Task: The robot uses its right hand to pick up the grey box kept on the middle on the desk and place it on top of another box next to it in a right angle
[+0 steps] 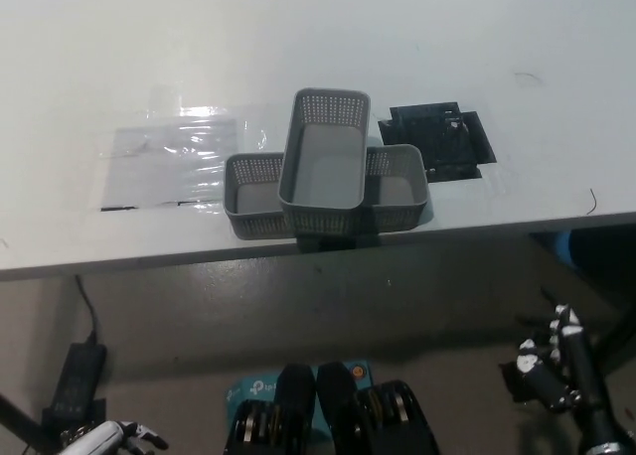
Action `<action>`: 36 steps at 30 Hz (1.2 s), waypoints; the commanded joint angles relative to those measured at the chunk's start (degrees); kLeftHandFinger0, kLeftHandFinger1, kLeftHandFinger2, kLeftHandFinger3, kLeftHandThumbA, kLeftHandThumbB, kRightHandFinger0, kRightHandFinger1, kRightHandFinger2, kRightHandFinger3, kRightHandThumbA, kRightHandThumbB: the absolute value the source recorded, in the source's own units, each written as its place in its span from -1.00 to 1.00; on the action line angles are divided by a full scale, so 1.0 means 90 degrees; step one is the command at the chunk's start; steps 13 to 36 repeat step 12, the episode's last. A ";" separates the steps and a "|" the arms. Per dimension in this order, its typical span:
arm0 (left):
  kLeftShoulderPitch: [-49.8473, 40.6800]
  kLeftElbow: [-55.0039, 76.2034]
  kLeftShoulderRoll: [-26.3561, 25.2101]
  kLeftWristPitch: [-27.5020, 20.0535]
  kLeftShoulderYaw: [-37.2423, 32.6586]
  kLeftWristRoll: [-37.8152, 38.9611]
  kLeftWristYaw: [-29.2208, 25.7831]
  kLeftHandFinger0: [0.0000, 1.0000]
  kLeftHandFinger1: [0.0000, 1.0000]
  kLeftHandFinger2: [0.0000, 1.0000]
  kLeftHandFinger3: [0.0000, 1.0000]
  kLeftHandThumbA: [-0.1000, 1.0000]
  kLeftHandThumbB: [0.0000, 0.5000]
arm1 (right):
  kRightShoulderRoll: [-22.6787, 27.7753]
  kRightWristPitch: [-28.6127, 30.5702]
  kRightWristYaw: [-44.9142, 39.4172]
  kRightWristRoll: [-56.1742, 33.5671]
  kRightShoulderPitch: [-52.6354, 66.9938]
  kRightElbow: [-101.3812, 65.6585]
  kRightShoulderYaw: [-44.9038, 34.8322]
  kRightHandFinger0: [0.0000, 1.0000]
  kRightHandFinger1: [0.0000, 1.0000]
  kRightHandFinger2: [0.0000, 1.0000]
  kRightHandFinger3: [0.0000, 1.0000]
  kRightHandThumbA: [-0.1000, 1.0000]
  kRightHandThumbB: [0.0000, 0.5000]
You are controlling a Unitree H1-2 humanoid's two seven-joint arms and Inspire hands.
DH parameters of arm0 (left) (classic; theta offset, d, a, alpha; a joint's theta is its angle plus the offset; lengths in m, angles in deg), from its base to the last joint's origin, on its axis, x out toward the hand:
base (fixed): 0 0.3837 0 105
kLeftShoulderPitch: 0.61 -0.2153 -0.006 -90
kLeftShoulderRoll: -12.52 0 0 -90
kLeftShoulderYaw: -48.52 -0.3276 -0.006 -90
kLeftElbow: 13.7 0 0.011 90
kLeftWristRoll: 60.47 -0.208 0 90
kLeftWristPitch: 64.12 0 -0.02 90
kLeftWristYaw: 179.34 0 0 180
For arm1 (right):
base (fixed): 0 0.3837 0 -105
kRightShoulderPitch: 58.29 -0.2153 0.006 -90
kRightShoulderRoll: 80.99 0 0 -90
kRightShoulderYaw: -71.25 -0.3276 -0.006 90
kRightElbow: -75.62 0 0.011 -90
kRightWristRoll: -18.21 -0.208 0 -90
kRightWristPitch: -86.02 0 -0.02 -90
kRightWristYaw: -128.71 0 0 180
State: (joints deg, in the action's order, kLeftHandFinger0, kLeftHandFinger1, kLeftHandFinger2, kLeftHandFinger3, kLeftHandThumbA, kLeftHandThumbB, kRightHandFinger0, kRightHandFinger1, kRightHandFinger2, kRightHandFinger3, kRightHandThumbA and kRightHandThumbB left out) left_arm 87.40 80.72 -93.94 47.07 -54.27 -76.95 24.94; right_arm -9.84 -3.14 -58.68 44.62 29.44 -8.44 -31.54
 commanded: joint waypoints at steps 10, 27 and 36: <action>0.0043 0.0141 -0.0043 -0.0177 0.0118 -0.0007 -0.0104 -0.19 -0.12 0.16 0.33 -0.30 0.28 | 0.0200 0.0158 0.0741 -0.0855 -0.0207 0.0438 0.0014 -0.62 -0.38 0.08 0.73 -1.00 -0.46; 0.0061 0.0122 -0.0036 -0.0182 0.0090 -0.0035 -0.0102 -0.18 -0.11 0.16 0.33 -0.28 0.29 | 0.0298 0.0399 0.0856 -0.0656 -0.0177 0.0506 0.0193 -0.68 -0.48 0.03 0.74 -1.00 -0.49; 0.0061 0.0122 -0.0036 -0.0182 0.0090 -0.0035 -0.0102 -0.18 -0.11 0.16 0.33 -0.28 0.29 | 0.0298 0.0399 0.0856 -0.0656 -0.0177 0.0506 0.0193 -0.68 -0.48 0.03 0.74 -1.00 -0.49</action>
